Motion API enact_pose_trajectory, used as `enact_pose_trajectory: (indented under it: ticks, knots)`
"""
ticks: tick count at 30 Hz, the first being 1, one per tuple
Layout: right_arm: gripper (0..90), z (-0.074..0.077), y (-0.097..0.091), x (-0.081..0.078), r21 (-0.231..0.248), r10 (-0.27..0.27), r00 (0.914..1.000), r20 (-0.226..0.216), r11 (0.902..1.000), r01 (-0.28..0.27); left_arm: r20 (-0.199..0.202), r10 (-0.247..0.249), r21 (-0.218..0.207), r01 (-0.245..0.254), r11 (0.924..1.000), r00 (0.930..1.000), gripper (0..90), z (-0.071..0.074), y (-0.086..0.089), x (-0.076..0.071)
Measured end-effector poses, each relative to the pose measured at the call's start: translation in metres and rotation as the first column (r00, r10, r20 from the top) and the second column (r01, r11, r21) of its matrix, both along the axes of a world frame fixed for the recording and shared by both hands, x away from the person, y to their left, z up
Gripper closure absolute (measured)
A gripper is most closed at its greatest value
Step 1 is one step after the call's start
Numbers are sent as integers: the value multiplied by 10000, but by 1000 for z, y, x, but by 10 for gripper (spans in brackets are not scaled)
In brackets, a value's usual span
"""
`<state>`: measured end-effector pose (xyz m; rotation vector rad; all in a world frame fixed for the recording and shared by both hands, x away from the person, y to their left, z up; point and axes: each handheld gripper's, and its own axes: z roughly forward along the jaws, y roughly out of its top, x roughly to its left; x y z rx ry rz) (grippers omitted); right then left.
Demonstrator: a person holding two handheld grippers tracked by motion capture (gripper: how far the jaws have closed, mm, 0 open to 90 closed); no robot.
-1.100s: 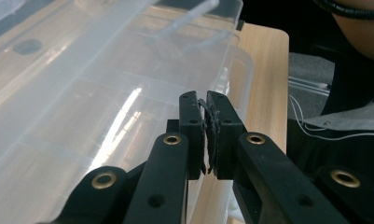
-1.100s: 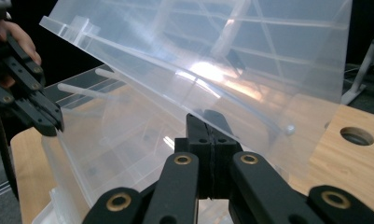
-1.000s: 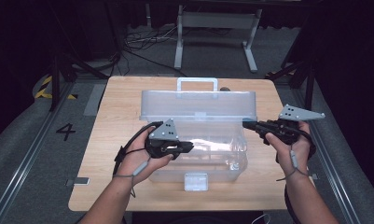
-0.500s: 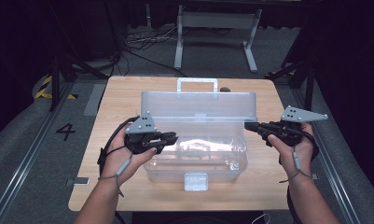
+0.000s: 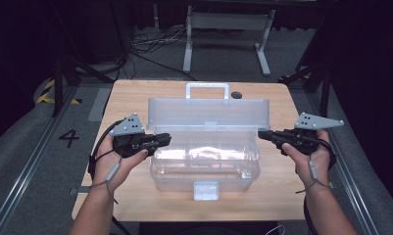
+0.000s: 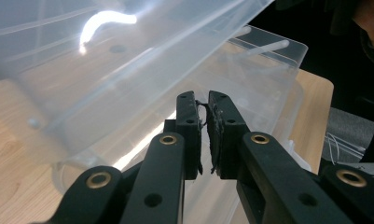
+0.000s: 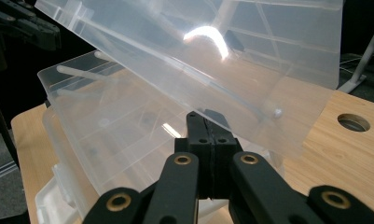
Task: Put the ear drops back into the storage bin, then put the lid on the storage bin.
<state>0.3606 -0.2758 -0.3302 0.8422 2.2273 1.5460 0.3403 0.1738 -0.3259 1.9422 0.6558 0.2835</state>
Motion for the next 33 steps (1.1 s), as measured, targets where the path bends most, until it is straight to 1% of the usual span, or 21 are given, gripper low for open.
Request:
enact_pose_trajectory:
  ticks: [2,7,10,18,21,24,25,33]
  knots:
    - [900,0,0,0,-35,14,10000,-5,10000,-14,-9,63,-17,-63,10000,10000,840,0,2,1]
    - [900,0,0,-1,-237,159,9999,-53,9996,-160,-43,443,-117,-444,9989,9990,853,-3,10,3]
    - [900,-1,-1,-2,-376,230,9997,-121,9990,-234,-84,516,-134,-517,9986,9986,856,-3,13,2]
    - [900,-2,0,-4,-608,372,9991,-191,9974,-383,-118,517,32,-517,9987,9986,857,-4,15,-2]
    - [900,-2,0,-5,-708,458,9984,-333,9963,-480,-200,449,147,-446,9989,9988,861,-4,16,-3]
    - [900,-2,0,-5,-749,470,9983,-354,9960,-496,-233,423,187,-419,9989,9988,862,-4,16,-3]
    - [900,-2,0,-5,-785,493,9980,-394,9955,-522,-261,393,289,-386,9988,9989,862,-4,16,-4]
    - [900,-3,0,-7,-1077,645,9955,-698,9916,-718,-575,313,487,-285,9984,9979,880,-7,17,-4]
